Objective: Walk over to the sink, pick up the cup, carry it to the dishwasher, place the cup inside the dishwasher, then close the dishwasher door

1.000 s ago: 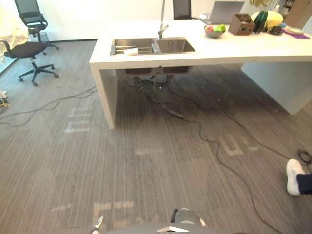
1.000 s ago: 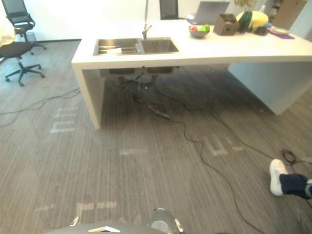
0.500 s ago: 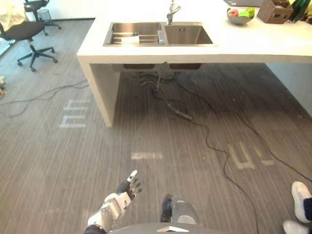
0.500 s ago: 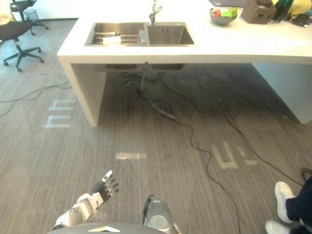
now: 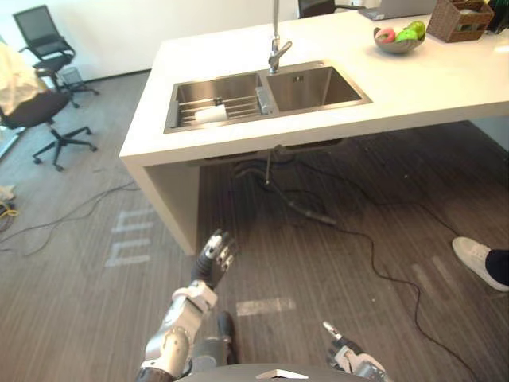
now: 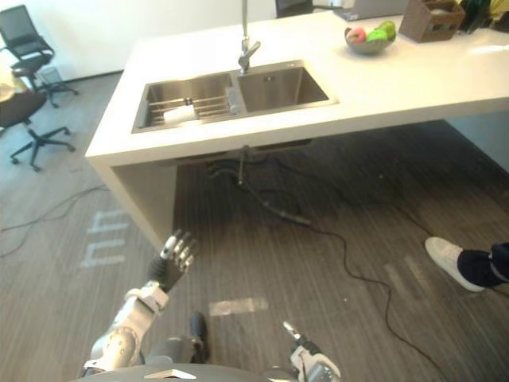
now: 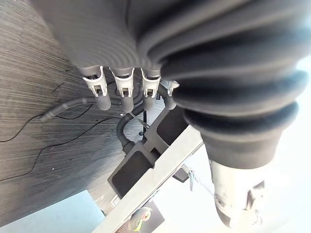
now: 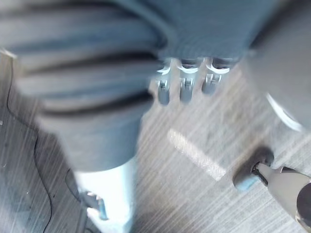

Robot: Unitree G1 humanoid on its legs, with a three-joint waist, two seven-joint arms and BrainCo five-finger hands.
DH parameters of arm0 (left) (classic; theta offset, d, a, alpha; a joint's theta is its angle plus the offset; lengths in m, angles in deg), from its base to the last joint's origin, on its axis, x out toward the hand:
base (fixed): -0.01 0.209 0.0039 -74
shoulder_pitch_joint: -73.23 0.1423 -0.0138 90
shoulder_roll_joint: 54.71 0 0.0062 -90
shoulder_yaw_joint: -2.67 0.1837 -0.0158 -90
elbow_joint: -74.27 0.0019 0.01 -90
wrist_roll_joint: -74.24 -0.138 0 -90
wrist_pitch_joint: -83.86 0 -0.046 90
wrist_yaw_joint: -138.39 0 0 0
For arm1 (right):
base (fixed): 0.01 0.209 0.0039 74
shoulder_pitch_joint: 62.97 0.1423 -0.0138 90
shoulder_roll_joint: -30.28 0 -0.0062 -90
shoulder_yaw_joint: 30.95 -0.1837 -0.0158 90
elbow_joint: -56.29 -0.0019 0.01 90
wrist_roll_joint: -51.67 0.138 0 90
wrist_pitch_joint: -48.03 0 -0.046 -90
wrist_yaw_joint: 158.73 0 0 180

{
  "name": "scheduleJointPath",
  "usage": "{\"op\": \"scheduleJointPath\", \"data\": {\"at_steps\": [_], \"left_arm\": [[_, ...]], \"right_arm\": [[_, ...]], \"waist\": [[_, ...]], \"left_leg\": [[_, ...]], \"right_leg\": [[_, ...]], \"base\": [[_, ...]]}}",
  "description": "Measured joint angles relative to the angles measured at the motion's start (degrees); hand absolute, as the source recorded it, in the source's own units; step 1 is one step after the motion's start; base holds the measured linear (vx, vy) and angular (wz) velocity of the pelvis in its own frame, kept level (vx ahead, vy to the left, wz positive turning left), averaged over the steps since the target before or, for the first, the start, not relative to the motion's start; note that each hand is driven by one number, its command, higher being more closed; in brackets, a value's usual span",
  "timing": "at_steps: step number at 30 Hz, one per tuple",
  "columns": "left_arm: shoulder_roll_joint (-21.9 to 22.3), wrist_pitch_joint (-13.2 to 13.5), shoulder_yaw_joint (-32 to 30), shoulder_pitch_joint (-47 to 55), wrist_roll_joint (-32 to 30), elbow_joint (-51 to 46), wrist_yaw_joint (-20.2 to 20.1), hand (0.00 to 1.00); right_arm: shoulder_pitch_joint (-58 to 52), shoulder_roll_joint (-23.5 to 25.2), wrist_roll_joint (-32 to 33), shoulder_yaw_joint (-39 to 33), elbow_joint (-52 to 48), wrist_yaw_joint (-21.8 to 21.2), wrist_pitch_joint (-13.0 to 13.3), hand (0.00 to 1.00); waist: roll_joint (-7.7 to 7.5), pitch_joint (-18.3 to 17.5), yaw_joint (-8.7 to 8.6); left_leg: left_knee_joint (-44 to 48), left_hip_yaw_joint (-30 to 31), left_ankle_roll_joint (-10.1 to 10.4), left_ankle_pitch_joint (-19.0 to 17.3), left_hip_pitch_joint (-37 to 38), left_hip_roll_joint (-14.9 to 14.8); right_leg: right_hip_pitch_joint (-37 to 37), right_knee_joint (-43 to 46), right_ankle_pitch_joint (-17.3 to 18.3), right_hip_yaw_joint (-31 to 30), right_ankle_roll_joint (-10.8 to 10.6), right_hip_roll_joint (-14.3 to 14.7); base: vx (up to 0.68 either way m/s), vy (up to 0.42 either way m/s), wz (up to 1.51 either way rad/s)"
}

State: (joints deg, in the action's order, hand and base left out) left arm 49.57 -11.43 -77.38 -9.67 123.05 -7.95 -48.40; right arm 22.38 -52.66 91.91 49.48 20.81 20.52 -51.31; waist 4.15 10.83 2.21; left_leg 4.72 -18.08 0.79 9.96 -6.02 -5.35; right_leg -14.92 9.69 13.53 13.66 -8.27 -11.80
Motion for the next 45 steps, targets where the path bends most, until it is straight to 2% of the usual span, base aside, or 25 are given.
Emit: {"op": "scheduleJointPath", "data": {"at_steps": [2, 8, 10, 11, 13, 14, 16, 19, 21, 22, 23, 24, 25, 27, 28, 32, 34, 35, 36, 37, 39, 41, 42, 44, 45], "left_arm": [[-1.22, -0.35, -0.66, -1.64, -0.12, -0.71, 0.16, 0.0], [-2.18, -3.85, -0.42, -3.97, -0.72, -1.12, 0.75, 0.0], [-2.27, -4.23, 0.99, -4.36, -1.89, -2.73, 1.3, 0.0], [-2.51, -4.22, 1.86, -4.52, -2.53, -4.6, 1.29, 0.0], [-3.94, -4.07, 1.91, -4.57, -4.06, -10.13, 1.48, 0.0], [-4.25, -3.9, 1.83, -4.67, -4.05, -11.72, 1.68, 0.0], [-5.07, -1.88, 1.0, -5.73, -4.03, -14.25, 2.93, 0.0], [-5.0, 0.2, 1.46, -6.03, -4.05, -15.75, 3.06, 0.0], [-4.86, 1.65, 1.79, -6.55, -5.32, -20.95, 3.2, 0.0], [-5.02, 2.0, 1.79, -6.78, -6.03, -22.28, 3.31, 0.0], [-6.05, 3.03, 1.52, -7.22, -8.47, -25.02, 4.24, 0.0], [-6.05, 4.97, 1.0, -7.0, -9.67, -26.02, 5.23, 0.0], [-5.97, 5.54, 0.58, -6.92, -9.64, -26.31, 5.47, 0.0], [-3.51, 7.07, -3.34, -6.96, -8.28, -27.48, 5.53, 0.0], [-2.67, 7.42, -3.99, -7.07, -8.29, -27.68, 5.67, 0.0], [-1.11, 7.15, -5.47, -7.43, -7.79, -28.03, 7.52, 0.0], [-0.29, 6.01, -5.67, -6.51, -6.67, -28.0, 7.7, 0.0], [-0.02, 5.73, -5.61, -6.02, -6.25, -27.93, 7.67, 0.0], [-0.14, 5.21, -5.5, -5.68, -6.27, -27.77, 7.57, 0.0], [-0.58, 4.59, -5.13, -5.38, -6.27, -26.94, 7.31, 0.0], [-0.67, 4.07, -4.49, -3.99, -6.39, -27.14, 6.8, 0.0], [-0.71, 3.94, -3.8, -1.87, -6.35, -27.97, 6.07, 0.0], [-0.73, 3.69, -3.28, -1.69, -6.2, -28.07, 5.62, 0.0], [-0.73, 3.03, -3.03, -1.73, -6.07, -27.95, 4.94, 0.0], [-1.53, 1.97, -3.4, -1.73, -5.43, -27.91, 4.92, 0.0]], "right_arm": [[0.17, 1.42, 1.03, -0.78, 0.64, 0.36, 0.05, 0.0], [0.22, 0.99, 1.08, -5.12, 4.91, 1.71, 0.3, 0.0], [-1.15, 0.11, 1.06, -8.9, 5.62, 2.49, 0.54, 0.0], [-2.75, -0.21, 0.98, -9.94, 5.5, 2.56, 1.35, 0.0], [-3.72, -0.2, 0.73, -10.92, 5.04, 2.38, 2.69, 0.0], [-3.72, 0.16, 0.72, -11.51, 5.1, 2.43, 2.96, 0.0], [-3.57, 1.7, 1.09, -13.14, 5.42, 2.65, 3.15, 0.0], [-3.8, 2.53, 1.12, -13.13, 5.37, 2.98, 3.0, 0.0], [-4.38, 3.92, 1.14, -12.19, 4.79, 3.92, 2.97, 0.0], [-4.83, 4.2, 1.07, -11.74, 4.87, 4.08, 2.91, 0.0], [-7.04, 5.16, 1.03, -10.09, 4.95, 4.65, 2.75, 0.0], [-8.64, 5.72, 1.02, -9.72, 5.16, 4.71, 2.74, 0.0], [-9.24, 5.3, 1.01, -9.78, 5.15, 4.73, 2.7, 0.0], [-9.06, 2.83, 0.05, -9.75, 5.3, 4.42, 2.6, 0.0], [-8.98, 2.69, -0.23, -9.71, 5.43, 4.24, 2.59, 0.0], [-8.59, 3.49, -2.01, -10.39, 6.0, 1.45, 0.46, 0.0], [-8.29, 3.56, -2.36, -11.48, 7.64, 0.15, -0.19, 0.0], [-8.9, 3.27, -2.47, -11.27, 7.57, -0.47, -0.64, 0.0], [-8.62, 3.11, -3.21, -11.14, 7.53, -0.99, -1.03, 0.0], [-8.75, 2.95, -4.19, -11.43, 7.79, -1.67, -1.54, 0.0], [-8.52, 1.89, -5.03, -11.12, 8.14, -2.2, -3.19, 0.0], [-8.8, -0.25, -7.1, -10.4, 8.13, -3.83, -5.81, 0.0], [-9.03, -1.08, -7.2, -9.69, 7.21, -4.22, -6.46, 0.0], [-9.27, -2.18, -6.61, -9.96, 7.17, -4.1, -6.7, 0.0], [-9.49, -2.32, -6.11, -9.68, 6.98, -4.06, -6.99, 0.0]], "waist": [[-2.87, 0.8, 0.02], [-1.02, -2.21, 0.0], [-1.04, -4.28, -0.12], [-1.31, -5.02, -0.27], [-1.7, -5.31, -0.97], [-2.09, -5.07, -1.23], [-2.9, -4.37, -1.25], [-2.01, -3.77, -0.95], [-1.27, -3.21, -1.32], [-1.74, -3.33, -1.57], [-4.02, -3.53, -2.04], [-4.82, -3.85, -2.09], [-3.67, -4.11, -1.99], [0.94, -4.47, -1.59], [1.19, -4.64, -1.5], [-0.33, -5.33, -0.89], [-0.89, -4.91, -0.51], [-0.32, -4.45, -0.32], [-0.86, -3.95, 0.08], [-0.87, -3.78, -0.05], [-0.79, -3.59, -0.16], [-0.71, -3.58, 0.62], [0.02, -3.24, 1.3], [3.45, -3.79, 1.99], [3.19, -3.8, 1.94]], "left_leg": [[5.63, -0.3, -1.24, -4.56, -1.72, 0.67], [9.39, 0.82, -1.61, -10.7, -2.33, 0.81], [5.37, 1.55, -1.64, -10.68, -0.05, 2.72], [3.36, 2.59, -1.68, -10.7, 1.82, 3.94], [1.0, 4.02, -2.11, -10.93, 5.55, 5.65], [0.9, 4.47, -2.44, -11.24, 6.32, 5.8], [0.28, 6.47, -1.62, -12.33, 8.96, 5.39], [0.59, 7.53, 0.4, -14.26, 11.61, 2.41], [3.2, 9.31, 3.24, -16.93, 12.28, -1.35], [3.56, 10.41, 4.51, -17.78, 12.46, -1.59], [4.49, 12.01, 6.61, -19.07, 13.16, -1.05], [4.53, 13.67, 7.79, -19.82, 14.26, -2.49], [4.46, 13.75, 8.07, -20.11, 14.81, -3.82], [4.58, 12.86, 9.89, -21.15, 16.11, -9.61], [4.56, 11.97, 10.25, -20.95, 16.08, -10.1], [6.06, 7.67, 8.77, -18.85, 15.82, -12.04], [20.78, 9.86, 5.13, -16.75, 8.5, -13.89], [31.32, 10.97, 1.6, -13.36, 2.78, -15.88], [36.41, 11.08, 2.82, -16.06, 0.11, -15.91], [36.3, 10.71, 3.63, -20.02, -1.29, -14.05], [26.25, 9.07, 3.73, -20.89, -1.83, -10.4], [15.01, 5.49, 4.09, -18.16, -1.73, -7.93], [9.62, 3.07, 4.21, -15.94, -1.94, -7.13], [7.47, 4.28, 4.28, -12.76, -2.25, -7.34], [8.36, 4.0, 3.81, -10.81, -1.74, -6.98]], "right_leg": [[-1.48, -1.72, -0.27, 0.5, 0.2, -1.12], [-2.06, -0.91, -7.06, 2.55, 0.47, -1.07], [3.82, 11.88, -7.52, 1.83, -0.34, -3.75], [7.87, 21.48, -9.74, 0.2, -2.8, -5.83], [13.53, 35.52, -16.23, -3.3, -3.28, -8.45], [14.99, 39.17, -14.41, -3.47, -2.55, -8.98], [21.09, 46.25, -2.46, 0.13, 2.58, -9.2], [26.72, 37.83, 1.36, 4.73, 4.42, -8.03], [28.72, 14.98, -4.78, 5.19, 4.15, -5.69], [28.83, 9.78, -6.82, 3.79, 4.19, -5.25], [28.65, 4.44, -7.52, 0.43, 3.84, -5.84], [28.87, 8.19, -13.12, 0.86, 2.72, -5.47], [28.89, 9.94, -13.72, 1.87, 2.91, -5.05], [28.6, 14.5, -11.47, 4.9, 4.99, -1.71], [28.61, 15.04, -10.55, 5.76, 5.37, -1.18], [28.6, 18.87, -4.75, 9.2, 6.96, 0.71], [25.08, 14.8, -4.45, 10.47, 7.02, 2.11], [20.51, 9.74, -4.67, 11.1, 7.2, 3.74], [18.13, 7.2, -5.18, 11.17, 7.87, 4.09], [14.95, 4.78, -5.37, 11.05, 8.15, 4.09], [12.0, 2.5, -5.38, 10.69, 8.16, 3.43], [11.41, 2.4, -5.34, 10.9, 7.87, 1.49], [10.94, 2.08, -5.93, 10.92, 6.26, 1.0], [10.16, 1.63, -8.1, 10.33, 2.22, 2.29], [9.46, 0.99, -8.58, 9.46, 1.24, 1.77]], "base": [[0.32, 0.082, -0.01], [0.24, 0.04, 0.06], [0.19, 0.081, 0.24], [0.15, 0.064, 0.3], [0.27, 0.049, 0.36], [0.31, -0.002, 0.35], [0.24, -0.09, 0.31], [0.21, -0.192, 0.19], [0.22, -0.306, 0.37], [0.33, -0.448, 0.78], [0.34, -0.43, 0.86], [0.35, -0.469, 0.78], [0.32, -0.411, 0.44], [0.41, -0.474, 0.16], [0.35, -0.343, 0.11], [0.24, -0.211, 0.21], [0.17, -0.208, 0.26], [0.21, -0.123, 0.24], [0.28, -0.085, 0.27], [0.24, -0.002, 0.21], [0.22, 0.034, 0.1], [0.19, 0.121, -0.3], [0.26, 0.251, -0.47], [0.27, 0.264, -0.5], [0.23, 0.19, -0.42]]}}
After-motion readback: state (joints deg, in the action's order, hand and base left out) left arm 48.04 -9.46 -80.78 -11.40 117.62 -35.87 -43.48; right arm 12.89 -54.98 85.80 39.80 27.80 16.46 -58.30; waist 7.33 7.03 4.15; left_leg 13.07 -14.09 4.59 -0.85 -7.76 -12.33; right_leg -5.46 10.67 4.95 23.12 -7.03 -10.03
